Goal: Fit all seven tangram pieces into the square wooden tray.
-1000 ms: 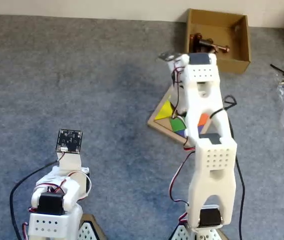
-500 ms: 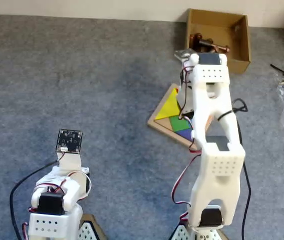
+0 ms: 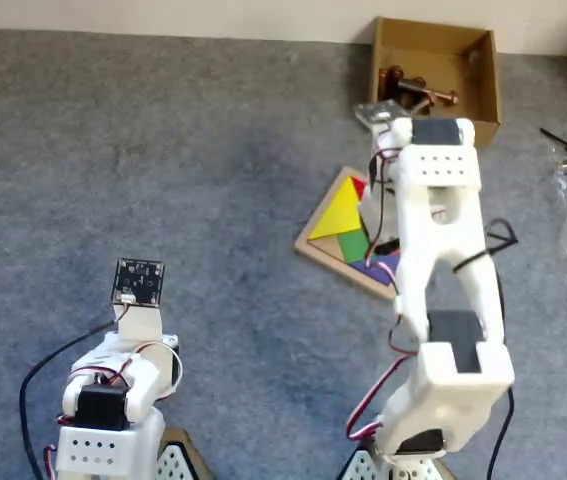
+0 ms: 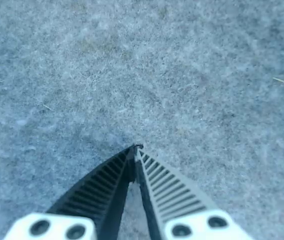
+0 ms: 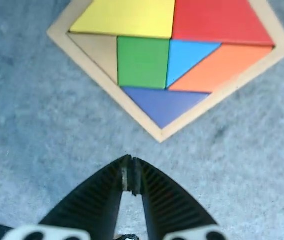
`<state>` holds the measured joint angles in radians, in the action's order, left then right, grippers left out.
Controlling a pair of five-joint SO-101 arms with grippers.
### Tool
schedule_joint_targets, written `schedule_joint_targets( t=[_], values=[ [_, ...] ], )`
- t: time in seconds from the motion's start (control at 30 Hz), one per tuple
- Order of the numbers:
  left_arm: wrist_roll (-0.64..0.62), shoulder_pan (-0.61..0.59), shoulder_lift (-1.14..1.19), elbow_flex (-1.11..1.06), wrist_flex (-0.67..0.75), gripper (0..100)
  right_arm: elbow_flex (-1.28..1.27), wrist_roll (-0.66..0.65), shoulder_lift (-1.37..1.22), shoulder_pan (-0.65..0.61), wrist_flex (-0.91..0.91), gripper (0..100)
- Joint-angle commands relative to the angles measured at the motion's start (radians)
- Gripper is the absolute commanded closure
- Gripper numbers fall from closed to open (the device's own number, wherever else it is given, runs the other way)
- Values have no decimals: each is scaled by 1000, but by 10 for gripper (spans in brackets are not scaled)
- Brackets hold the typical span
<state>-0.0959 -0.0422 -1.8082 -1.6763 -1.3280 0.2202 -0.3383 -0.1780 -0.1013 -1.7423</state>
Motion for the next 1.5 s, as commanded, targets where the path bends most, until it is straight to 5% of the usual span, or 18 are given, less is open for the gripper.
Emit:
schedule_joint_targets(
  t=[0.0, 0.4, 0.83, 1.47],
  values=[
    [-8, 16, -7, -19, 3, 995, -35, 6, 139, 24, -18, 994],
    [-8, 16, -7, -19, 3, 995, -186, 0, 390, 193, -18, 994],
    [-8, 16, -7, -19, 3, 995, -463, -2, 728, 196, -16, 994],
    [-8, 16, -7, -19, 3, 995, -949, -2, 1041, 202, 265, 994]
  ],
)
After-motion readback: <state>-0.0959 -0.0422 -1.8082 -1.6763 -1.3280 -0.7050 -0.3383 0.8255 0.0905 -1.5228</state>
